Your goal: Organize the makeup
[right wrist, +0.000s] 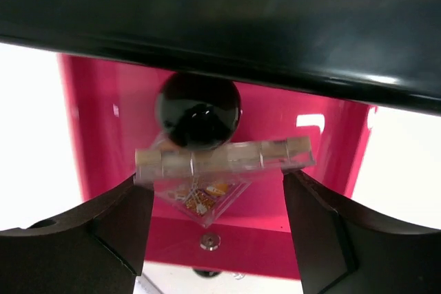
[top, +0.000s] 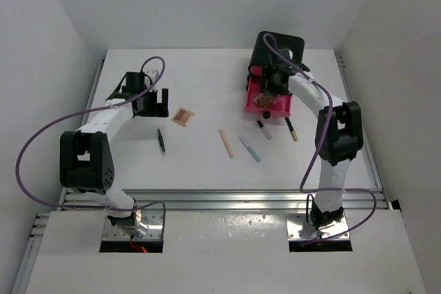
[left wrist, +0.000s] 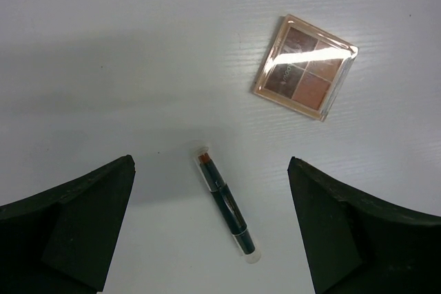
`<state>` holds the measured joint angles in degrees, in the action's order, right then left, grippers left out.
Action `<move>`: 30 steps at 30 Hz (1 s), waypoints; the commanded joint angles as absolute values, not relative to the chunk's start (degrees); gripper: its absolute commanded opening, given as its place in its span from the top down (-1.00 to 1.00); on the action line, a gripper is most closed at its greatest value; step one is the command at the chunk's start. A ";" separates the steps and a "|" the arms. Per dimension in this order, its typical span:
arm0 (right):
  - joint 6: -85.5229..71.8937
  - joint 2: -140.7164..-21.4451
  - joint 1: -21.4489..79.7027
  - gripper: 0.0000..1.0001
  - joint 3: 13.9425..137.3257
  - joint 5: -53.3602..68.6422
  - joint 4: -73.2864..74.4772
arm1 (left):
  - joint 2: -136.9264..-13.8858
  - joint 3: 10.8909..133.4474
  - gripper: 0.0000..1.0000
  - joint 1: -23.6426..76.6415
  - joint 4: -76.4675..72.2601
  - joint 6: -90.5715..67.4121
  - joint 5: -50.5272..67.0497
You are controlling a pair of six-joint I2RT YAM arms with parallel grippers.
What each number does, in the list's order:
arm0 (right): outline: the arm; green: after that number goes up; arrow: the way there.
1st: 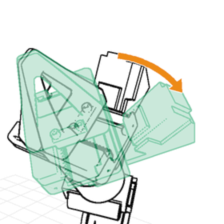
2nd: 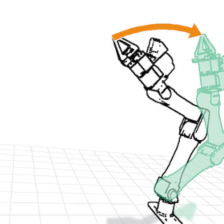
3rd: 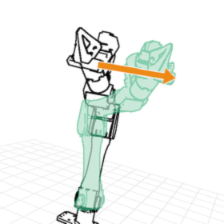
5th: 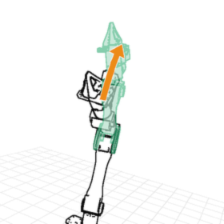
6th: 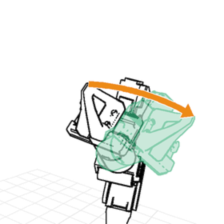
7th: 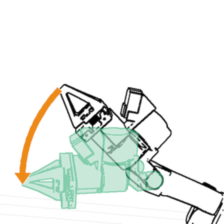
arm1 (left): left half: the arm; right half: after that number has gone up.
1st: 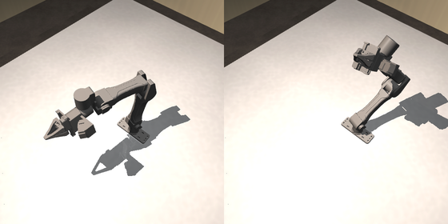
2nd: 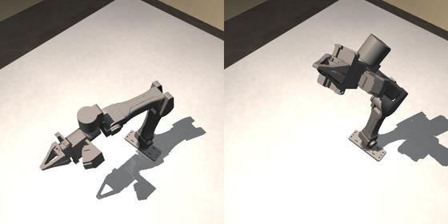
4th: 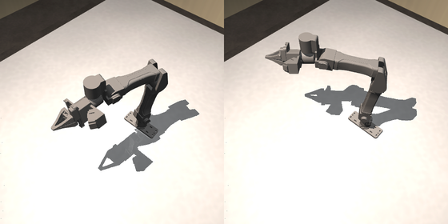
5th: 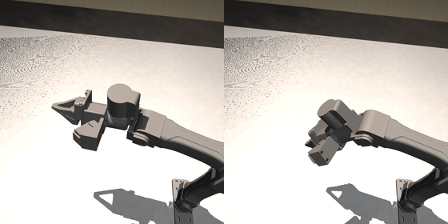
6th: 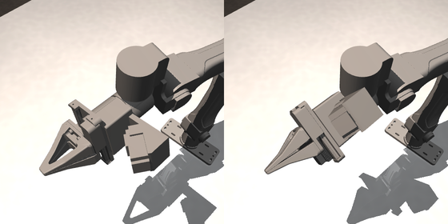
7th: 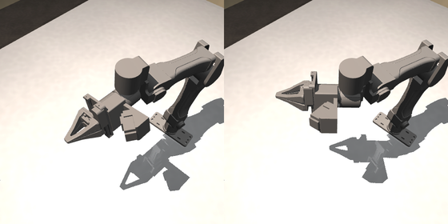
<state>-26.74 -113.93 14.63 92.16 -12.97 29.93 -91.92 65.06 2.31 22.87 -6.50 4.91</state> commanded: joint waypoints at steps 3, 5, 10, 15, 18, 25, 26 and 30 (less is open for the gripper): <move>-30.50 -115.05 14.15 0.73 94.31 -12.74 32.60 | -90.96 64.25 -0.99 3.25 21.45 -1.50 7.21; -31.64 -114.09 14.24 0.73 92.91 -12.74 34.19 | -90.97 64.25 -0.99 4.39 21.45 0.87 6.60; -33.04 -112.59 13.80 0.45 91.92 -12.13 36.10 | -93.68 65.39 -0.99 6.59 21.45 2.11 6.06; -31.91 -114.70 13.45 -0.04 96.06 -10.81 39.81 | -95.44 67.49 -0.99 9.31 20.92 3.95 6.59; -31.20 -114.70 13.36 -0.35 96.59 -10.73 39.90 | -96.67 68.72 -0.99 9.84 20.92 3.96 7.12; -26.99 -114.70 12.66 -0.80 100.01 -9.23 40.52 | -101.94 71.98 -0.99 12.21 20.39 5.01 6.95; -26.63 -114.70 12.74 -0.80 100.37 -8.79 41.21 | -102.56 72.68 -0.99 12.22 20.39 5.01 5.73; -26.11 -113.03 12.83 -0.83 99.94 -8.35 40.52 | -104.50 73.92 -0.99 14.32 19.87 5.01 2.74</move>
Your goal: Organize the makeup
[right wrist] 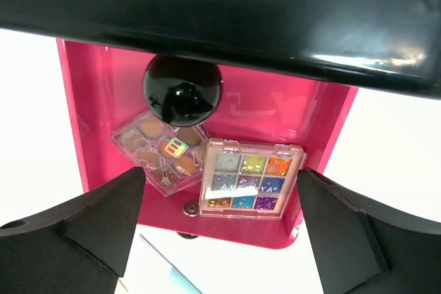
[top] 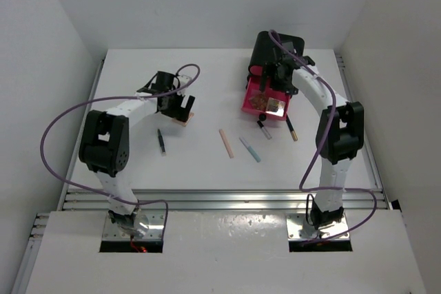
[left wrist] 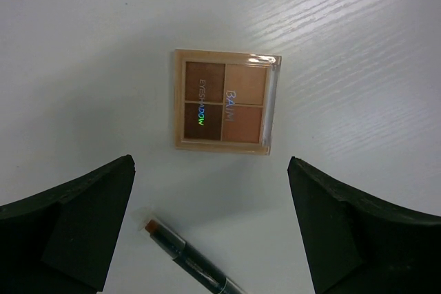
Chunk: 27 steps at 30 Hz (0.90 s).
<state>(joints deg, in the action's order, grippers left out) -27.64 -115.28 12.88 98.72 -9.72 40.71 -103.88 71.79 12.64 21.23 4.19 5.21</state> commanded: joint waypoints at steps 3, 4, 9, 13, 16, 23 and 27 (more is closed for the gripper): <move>-25.05 -109.79 12.92 -0.83 97.92 -7.38 38.59 | -107.57 74.53 -0.99 15.38 19.34 5.01 0.88; -24.61 -109.25 13.18 -0.83 97.13 -6.34 37.89 | -108.54 75.92 -0.99 15.38 19.34 5.01 0.27; -23.56 -104.86 13.01 -0.83 93.78 -4.66 37.71 | -114.16 80.15 -0.99 15.91 19.34 1.42 -5.34; -23.82 -100.65 13.18 -0.85 88.26 -4.40 35.69 | -116.98 82.09 -0.99 16.43 19.86 0.79 -6.50; -23.99 -98.18 13.27 -0.85 86.41 -4.75 34.54 | -118.21 81.56 -0.99 16.44 21.79 -0.79 -3.45; -23.38 -94.57 13.10 -0.85 84.90 -6.24 34.19 | -118.74 79.02 -0.43 16.44 24.35 -3.51 4.38; -22.77 -92.03 13.01 -0.85 83.77 -7.64 33.23 | -118.21 78.49 -0.01 15.91 25.66 -3.52 6.24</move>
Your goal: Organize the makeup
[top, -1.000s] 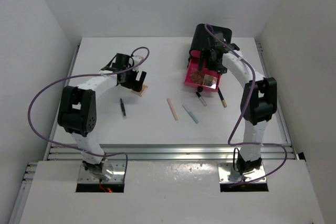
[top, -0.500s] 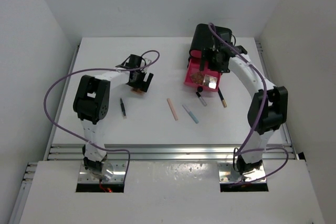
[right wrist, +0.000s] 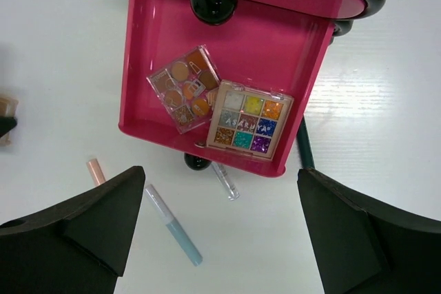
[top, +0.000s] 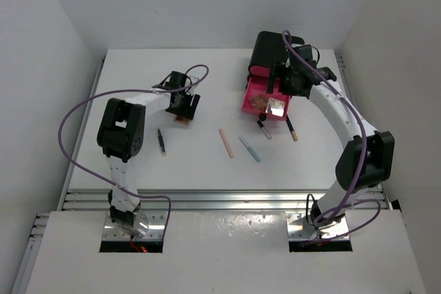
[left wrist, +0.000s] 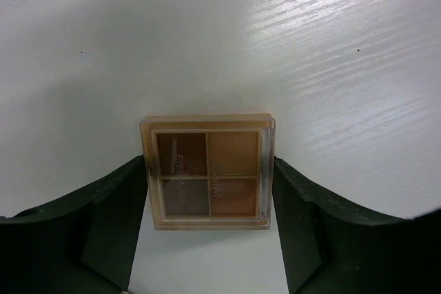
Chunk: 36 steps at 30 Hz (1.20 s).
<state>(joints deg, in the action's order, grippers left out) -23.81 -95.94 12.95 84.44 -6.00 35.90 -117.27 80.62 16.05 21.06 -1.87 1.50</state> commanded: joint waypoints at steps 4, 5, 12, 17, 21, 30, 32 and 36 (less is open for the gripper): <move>-22.59 -89.31 12.31 -0.87 81.31 -8.70 32.17 | -117.69 82.52 0.44 15.91 28.64 0.33 6.86; -22.50 -89.04 11.78 -0.87 80.95 -8.70 32.08 | -117.16 84.01 0.44 16.78 29.17 1.66 6.86; -23.99 -84.04 8.97 -0.90 76.48 -7.39 31.56 | -114.35 101.76 0.44 24.50 31.29 16.93 9.40; -24.52 -82.18 5.98 -0.90 71.37 -3.52 29.18 | -116.19 112.05 0.44 31.63 31.29 27.51 12.73; -22.77 -81.21 4.40 -0.90 69.35 -1.76 29.79 | -121.10 115.74 0.33 35.59 31.29 39.61 18.35; -20.30 -79.54 2.46 -0.90 67.06 -0.27 30.85 | -131.57 124.01 0.24 37.88 29.44 50.17 27.86; -19.78 -79.54 1.58 -0.90 67.15 -0.27 31.02 | -132.62 124.01 0.21 37.88 28.92 54.30 27.86; -18.81 -80.15 0.44 -0.90 67.41 1.31 31.20 | -134.99 125.24 0.02 38.93 26.73 57.74 27.86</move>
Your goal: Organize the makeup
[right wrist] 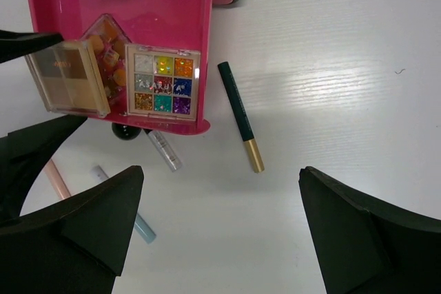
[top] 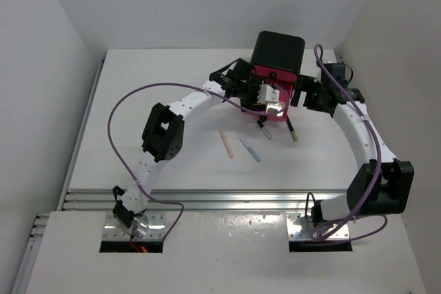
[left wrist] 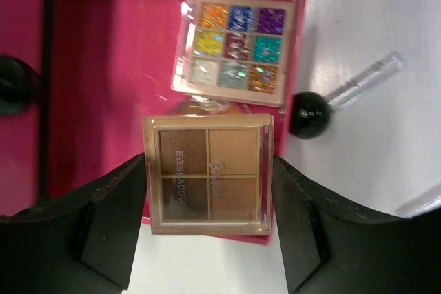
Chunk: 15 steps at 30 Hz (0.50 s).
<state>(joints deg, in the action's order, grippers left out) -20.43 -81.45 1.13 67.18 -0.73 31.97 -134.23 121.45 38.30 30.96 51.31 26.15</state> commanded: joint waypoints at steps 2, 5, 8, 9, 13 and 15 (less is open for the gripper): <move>-18.90 -80.51 0.44 -0.90 67.50 1.41 31.11 | -135.97 126.03 -0.06 38.94 25.85 57.22 27.86; -18.11 -80.86 -1.32 -0.90 67.59 1.49 30.85 | -137.28 126.65 -0.23 38.94 24.70 56.60 27.86; -18.19 -81.65 -1.32 -0.90 67.76 2.02 30.76 | -137.29 126.65 -0.63 39.46 24.70 56.07 27.25; -18.19 -82.17 -1.23 -0.90 67.85 2.54 30.85 | -136.59 125.43 -0.70 39.46 24.70 56.07 27.25; -18.19 -83.32 -1.23 -0.92 68.38 2.72 31.03 | -135.10 123.32 -0.92 39.46 24.70 56.07 26.72; -18.28 -83.93 -1.23 -0.94 69.43 2.72 31.38 | -134.47 123.31 -0.92 38.94 24.17 55.55 26.10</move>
<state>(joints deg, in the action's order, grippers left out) -19.00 -82.98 -1.26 67.20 1.76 32.01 -137.36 124.14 38.72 26.06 55.18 25.36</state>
